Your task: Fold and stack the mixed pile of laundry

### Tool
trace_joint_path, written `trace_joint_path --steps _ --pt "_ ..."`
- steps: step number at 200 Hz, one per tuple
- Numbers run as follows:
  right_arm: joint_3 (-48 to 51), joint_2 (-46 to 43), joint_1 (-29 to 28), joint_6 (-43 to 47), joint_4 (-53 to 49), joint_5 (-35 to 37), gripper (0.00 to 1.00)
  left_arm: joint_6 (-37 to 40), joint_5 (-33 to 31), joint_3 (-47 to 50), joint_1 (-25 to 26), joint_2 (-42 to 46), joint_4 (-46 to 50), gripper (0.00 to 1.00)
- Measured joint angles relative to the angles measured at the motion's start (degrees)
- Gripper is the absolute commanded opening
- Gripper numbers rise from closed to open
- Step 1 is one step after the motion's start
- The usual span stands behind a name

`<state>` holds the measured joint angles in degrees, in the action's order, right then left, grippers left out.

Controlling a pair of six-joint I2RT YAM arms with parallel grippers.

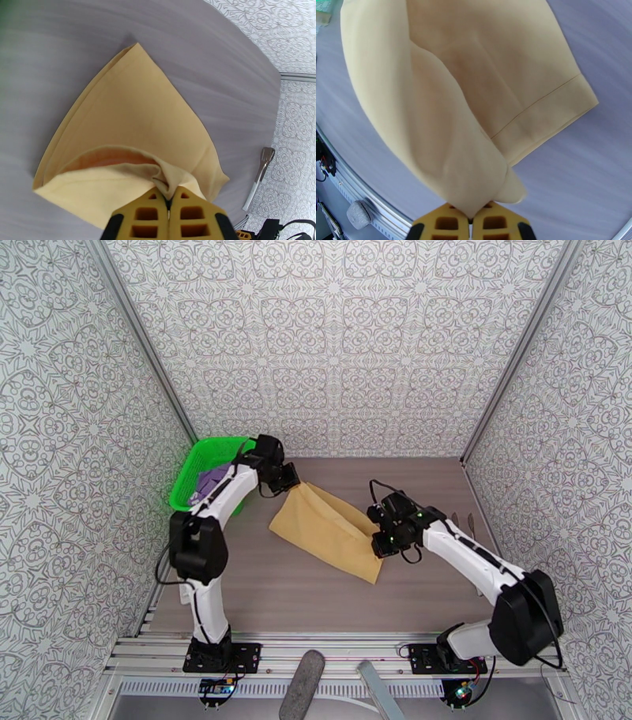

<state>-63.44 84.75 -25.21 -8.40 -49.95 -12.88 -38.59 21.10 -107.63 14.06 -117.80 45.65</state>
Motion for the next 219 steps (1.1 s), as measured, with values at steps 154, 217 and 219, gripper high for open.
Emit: trace_joint_path --steps 154,217,219 --pt "-6.99 9.22 3.58 -3.69 3.23 4.63 0.41 -0.39 0.28 -13.49 -0.04 -16.35 1.86 0.78" --pt "0.07 -3.65 3.58 -12.26 7.21 3.52 0.2 1.18 -0.61 -1.01 0.87 0.11 -0.2 0.56" --pt "0.55 -3.67 3.58 -12.68 7.54 3.23 0.19 0.96 -0.76 -0.31 1.03 1.01 -0.44 0.55"
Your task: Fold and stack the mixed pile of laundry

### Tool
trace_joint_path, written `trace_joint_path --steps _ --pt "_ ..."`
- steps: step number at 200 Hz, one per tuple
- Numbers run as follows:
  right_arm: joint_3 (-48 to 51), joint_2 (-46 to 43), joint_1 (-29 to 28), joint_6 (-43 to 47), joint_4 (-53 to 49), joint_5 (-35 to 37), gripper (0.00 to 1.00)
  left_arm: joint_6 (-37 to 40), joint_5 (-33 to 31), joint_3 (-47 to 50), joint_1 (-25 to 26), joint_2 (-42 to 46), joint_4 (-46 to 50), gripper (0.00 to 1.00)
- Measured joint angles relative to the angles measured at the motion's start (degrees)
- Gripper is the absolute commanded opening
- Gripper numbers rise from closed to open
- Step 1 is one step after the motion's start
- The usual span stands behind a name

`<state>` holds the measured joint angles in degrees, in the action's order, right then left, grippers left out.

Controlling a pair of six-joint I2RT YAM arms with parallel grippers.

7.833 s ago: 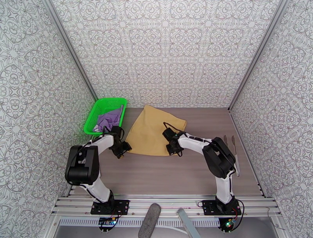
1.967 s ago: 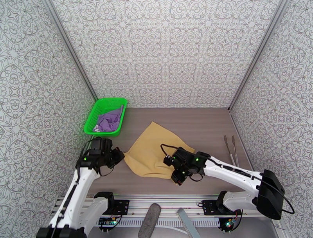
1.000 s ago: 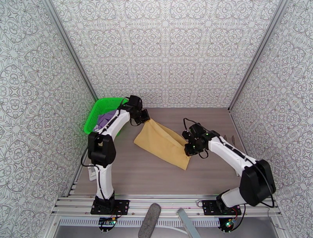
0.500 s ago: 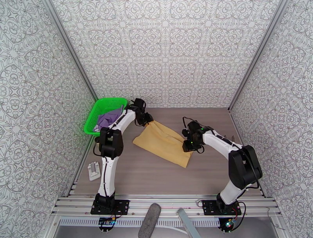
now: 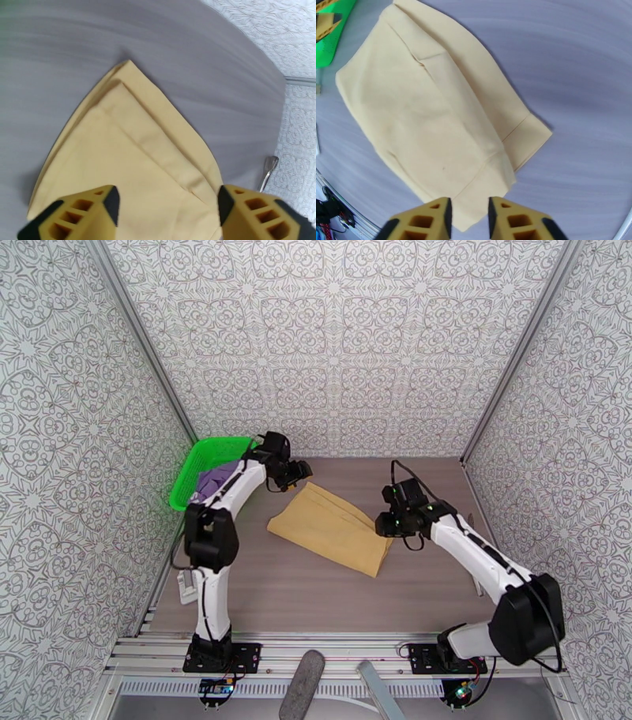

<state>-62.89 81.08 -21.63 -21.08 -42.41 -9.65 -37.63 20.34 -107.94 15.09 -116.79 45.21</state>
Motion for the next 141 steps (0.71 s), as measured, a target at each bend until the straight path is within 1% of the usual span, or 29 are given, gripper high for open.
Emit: trace_joint_path --steps 18,29,45,61,78,98,116,141 --pt "2.56 1.05 0.0 -1.75 1.68 -1.84 0.15 0.37 -0.7 4.13 1.18 4.57 -1.27 0.42" --pt "3.37 2.69 -0.02 -2.54 2.58 -2.82 0.13 0.15 -0.85 6.97 2.16 6.58 -2.34 0.39" --pt "3.52 6.1 -0.02 -3.34 4.04 -3.98 0.11 0.15 -0.9 10.05 3.34 7.19 -3.58 0.37" --pt "3.19 10.01 -0.02 -3.61 5.6 -4.59 0.09 0.09 -0.9 12.59 4.15 6.51 -4.26 0.37" --pt "1.27 15.04 -0.02 -3.61 6.05 -4.55 0.05 0.07 -0.9 14.47 4.42 5.81 -5.01 0.37" --pt "-1.84 20.61 0.0 -3.61 6.29 -3.15 0.02 0.04 -0.9 15.08 4.59 5.35 -5.51 0.38" --pt "-3.76 23.58 0.07 -3.67 6.45 -0.55 0.0 0.09 -0.9 15.08 4.87 5.35 -6.27 0.42" --pt "-5.62 24.65 0.61 -4.33 6.45 2.82 0.0 0.11 -0.87 15.06 5.66 5.29 -6.49 0.47"
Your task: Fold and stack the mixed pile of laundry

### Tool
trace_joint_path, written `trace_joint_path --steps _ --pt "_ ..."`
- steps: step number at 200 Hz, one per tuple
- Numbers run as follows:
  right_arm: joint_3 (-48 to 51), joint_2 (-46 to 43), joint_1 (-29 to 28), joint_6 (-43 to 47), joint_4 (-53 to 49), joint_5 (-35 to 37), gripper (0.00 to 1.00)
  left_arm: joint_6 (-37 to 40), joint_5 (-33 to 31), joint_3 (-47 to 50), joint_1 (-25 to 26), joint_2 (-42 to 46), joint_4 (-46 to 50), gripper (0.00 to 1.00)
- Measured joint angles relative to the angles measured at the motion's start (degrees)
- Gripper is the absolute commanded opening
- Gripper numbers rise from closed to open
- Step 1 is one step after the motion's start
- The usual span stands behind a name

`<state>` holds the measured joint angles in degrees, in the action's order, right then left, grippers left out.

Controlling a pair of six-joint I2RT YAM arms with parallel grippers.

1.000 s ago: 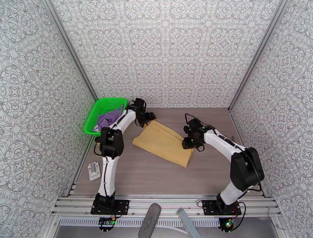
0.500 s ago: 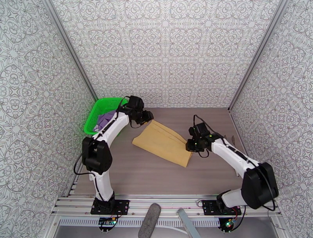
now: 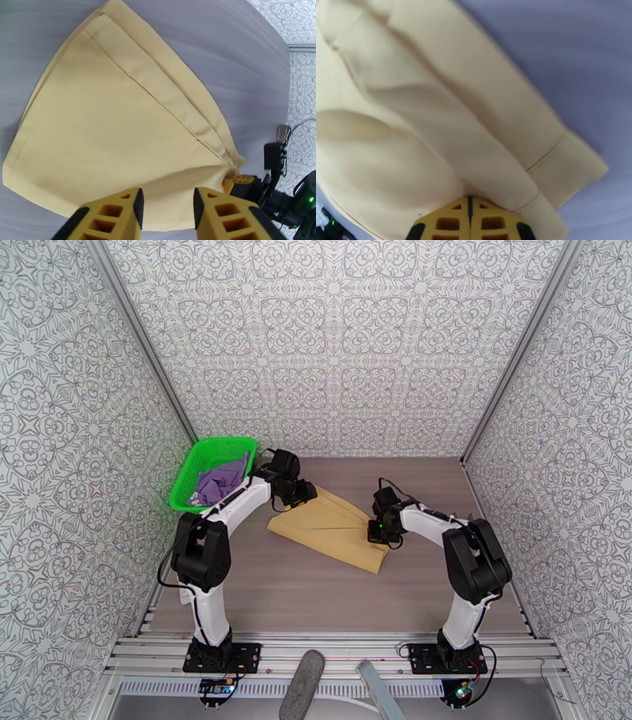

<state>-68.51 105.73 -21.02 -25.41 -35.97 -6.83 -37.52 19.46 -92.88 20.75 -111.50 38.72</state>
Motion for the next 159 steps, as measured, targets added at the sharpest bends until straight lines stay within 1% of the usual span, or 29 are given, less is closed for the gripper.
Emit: trace_joint_path --steps 14,41,96,115,137,159 --pt "-0.94 0.28 0.68 -0.46 0.26 1.42 0.0 0.0 0.04 -0.39 0.5 -0.55 0.02 0.49" --pt "-1.99 1.44 1.97 -1.36 1.22 3.37 0.0 0.24 0.33 -3.41 1.44 -4.13 0.22 0.49" --pt "-6.8 6.21 3.98 -1.84 1.2 4.74 0.0 2.12 0.42 -14.88 2.73 -16.68 2.21 0.37" --pt "-9.05 7.23 4.94 -1.77 0.61 4.87 0.09 3.13 0.13 -20.37 2.62 -22.49 3.65 0.33" --pt "-11.37 7.17 5.95 -1.44 -1.01 5.22 0.25 3.56 -0.83 -24.5 2.05 -27.26 4.9 0.33" --pt "-12.17 5.09 6.34 -0.81 -3.02 5.75 0.4 3.78 -1.33 -27.39 1.03 -29.35 5.75 0.33"
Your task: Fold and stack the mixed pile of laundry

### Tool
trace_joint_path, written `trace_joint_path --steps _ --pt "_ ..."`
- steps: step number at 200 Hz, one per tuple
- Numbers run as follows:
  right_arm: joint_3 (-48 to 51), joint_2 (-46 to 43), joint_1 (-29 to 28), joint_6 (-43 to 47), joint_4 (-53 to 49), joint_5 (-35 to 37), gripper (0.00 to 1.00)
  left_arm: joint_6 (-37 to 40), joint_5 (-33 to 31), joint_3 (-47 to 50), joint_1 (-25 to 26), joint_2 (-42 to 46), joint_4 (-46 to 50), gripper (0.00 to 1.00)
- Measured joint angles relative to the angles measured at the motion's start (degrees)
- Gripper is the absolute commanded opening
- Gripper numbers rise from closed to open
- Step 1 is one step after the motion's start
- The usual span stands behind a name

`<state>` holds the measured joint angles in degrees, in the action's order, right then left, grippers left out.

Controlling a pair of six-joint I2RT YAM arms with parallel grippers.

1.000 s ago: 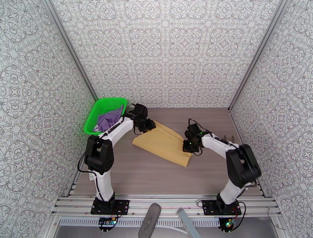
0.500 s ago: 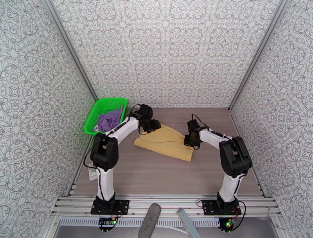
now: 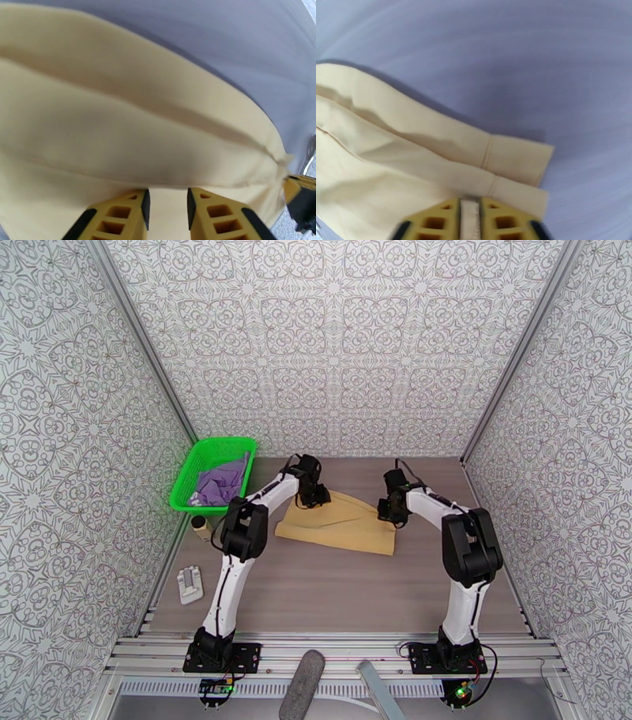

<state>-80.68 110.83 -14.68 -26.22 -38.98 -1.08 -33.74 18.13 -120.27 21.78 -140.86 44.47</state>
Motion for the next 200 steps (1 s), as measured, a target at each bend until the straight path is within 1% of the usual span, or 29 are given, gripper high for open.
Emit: trace_joint_path --steps 16,30,50,69,90,104,135,159,178,200 --pt "0.02 -3.48 0.02 0.24 -2.05 0.04 0.5 0.37 0.04 -1.31 -0.96 -0.07 0.02 0.33" --pt "0.76 -7.43 0.0 -0.37 -2.71 -0.02 0.57 0.48 0.11 -2.27 -1.62 -0.07 -0.35 0.35" --pt "5.51 -14.25 0.0 -1.86 -2.6 -0.98 0.63 0.83 0.72 -2.29 -2.38 0.04 -0.79 0.37" --pt "10.16 -16.92 0.02 -3.58 -2.54 -2.4 0.67 0.9 1.79 -1.42 -2.51 0.92 -1.42 0.39" --pt "14.51 -15.91 0.0 -5.2 -2.43 -3.69 0.67 1.01 2.84 2.73 -2.45 5.05 -2.45 0.4" --pt "15.87 -14.6 0.0 -6.14 -2.32 -4.31 0.67 1.01 3.26 6.38 -2.45 9.4 -3.21 0.41" --pt "16.24 -10.78 0.0 -8.15 0.61 -5.6 0.65 1.07 3.3 15.17 -2.73 23.3 -5.22 0.43" --pt "16.24 -7.41 0.0 -9.49 3.17 -6.71 0.62 1.46 3.26 20.0 -3.1 32.15 -6.21 0.43" --pt "15.89 -6.38 0.07 -10.38 3.78 -7.02 0.6 1.97 3.15 23.41 -3.37 36.57 -6.64 0.43" --pt "15.67 -5.92 0.04 -10.95 3.56 -6.6 0.56 2.34 3.04 27.15 -3.37 38.99 -6.62 0.44"
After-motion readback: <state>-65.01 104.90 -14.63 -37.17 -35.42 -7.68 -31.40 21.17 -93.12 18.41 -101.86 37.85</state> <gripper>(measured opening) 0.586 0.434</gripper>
